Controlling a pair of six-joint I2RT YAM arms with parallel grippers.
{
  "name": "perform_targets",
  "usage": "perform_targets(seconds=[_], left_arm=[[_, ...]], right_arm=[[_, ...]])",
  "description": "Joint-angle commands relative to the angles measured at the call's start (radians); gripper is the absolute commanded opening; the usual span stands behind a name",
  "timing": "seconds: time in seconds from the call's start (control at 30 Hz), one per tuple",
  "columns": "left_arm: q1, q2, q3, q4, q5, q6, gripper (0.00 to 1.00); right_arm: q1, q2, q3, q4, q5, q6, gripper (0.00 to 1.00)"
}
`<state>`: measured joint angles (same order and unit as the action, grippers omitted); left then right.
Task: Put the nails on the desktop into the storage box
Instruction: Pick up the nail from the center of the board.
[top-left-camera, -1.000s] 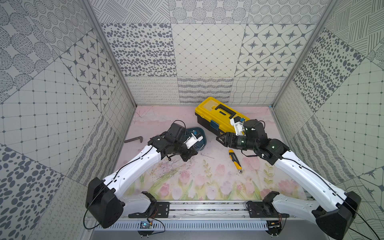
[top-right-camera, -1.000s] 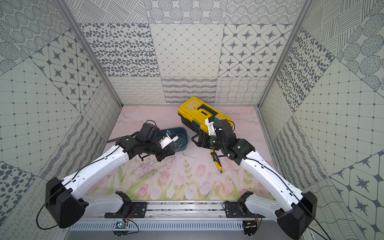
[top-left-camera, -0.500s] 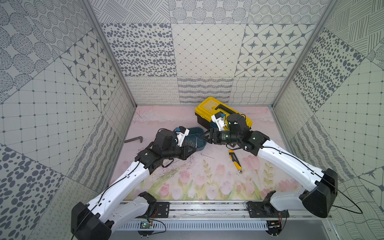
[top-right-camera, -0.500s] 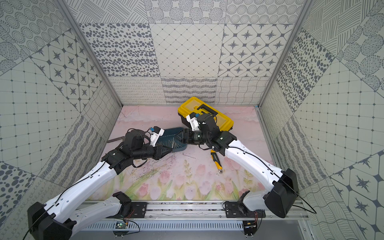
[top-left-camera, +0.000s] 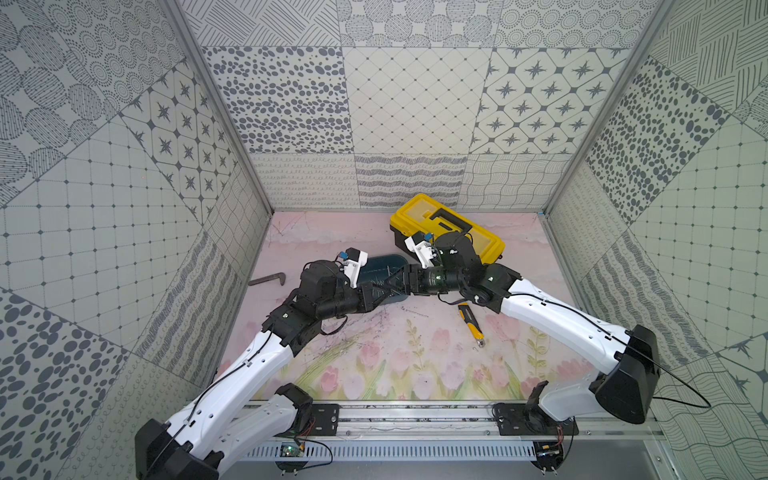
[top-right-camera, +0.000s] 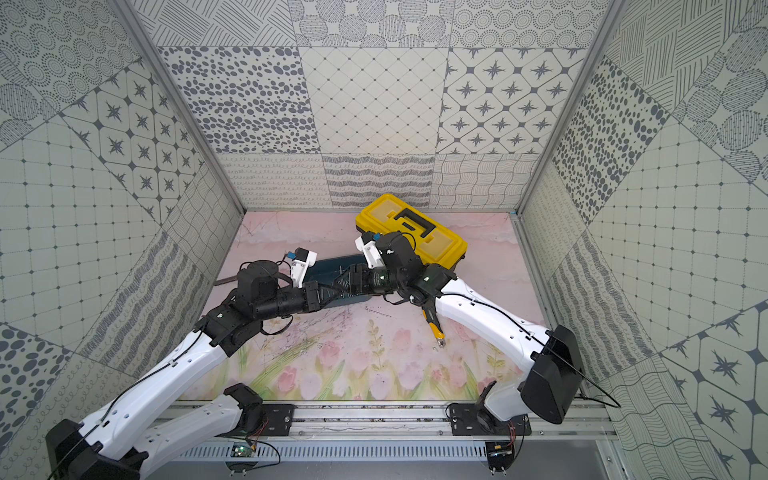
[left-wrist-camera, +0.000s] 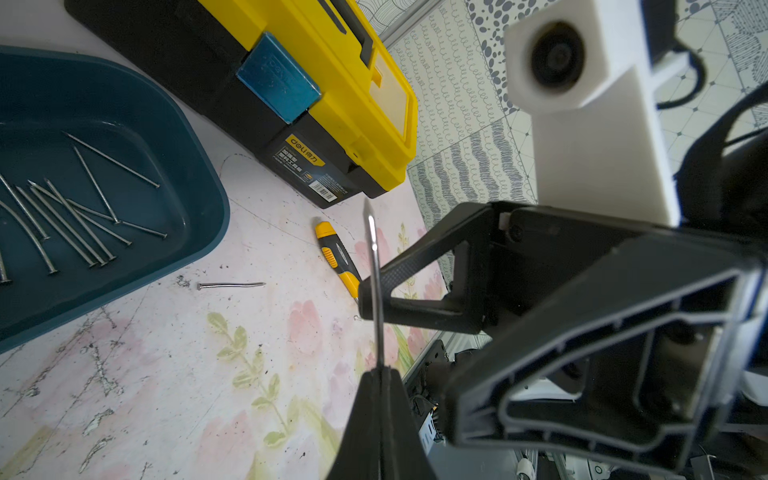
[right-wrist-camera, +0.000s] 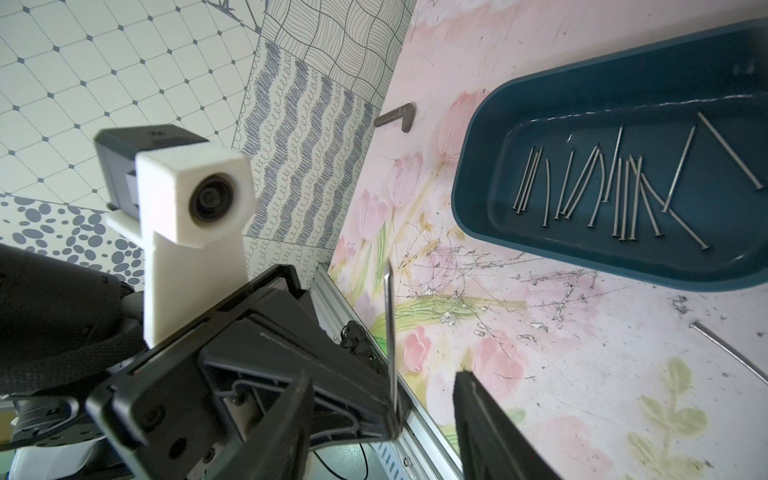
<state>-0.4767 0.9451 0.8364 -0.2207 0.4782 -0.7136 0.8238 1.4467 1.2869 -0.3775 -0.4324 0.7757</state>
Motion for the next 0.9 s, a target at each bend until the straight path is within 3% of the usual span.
perform_targets(seconds=[0.0,0.33,0.67,0.87], left_arm=[[0.004,-0.017,0.002,0.075,0.016,-0.053,0.00],[0.006,-0.046,-0.006,0.055,0.008,-0.050,0.00],[0.012,-0.057,-0.006,0.048,0.006,-0.055,0.00],[0.016,-0.053,0.012,-0.001,-0.004,-0.042,0.00]], right_arm=[[0.007,0.015,0.049,0.048,0.018,-0.001,0.59],[0.014,0.066,0.086,0.083,0.016,0.027,0.50],[0.018,0.091,0.101,0.093,-0.003,0.037,0.27],[0.019,0.083,0.109,0.093,0.009,0.027,0.06]])
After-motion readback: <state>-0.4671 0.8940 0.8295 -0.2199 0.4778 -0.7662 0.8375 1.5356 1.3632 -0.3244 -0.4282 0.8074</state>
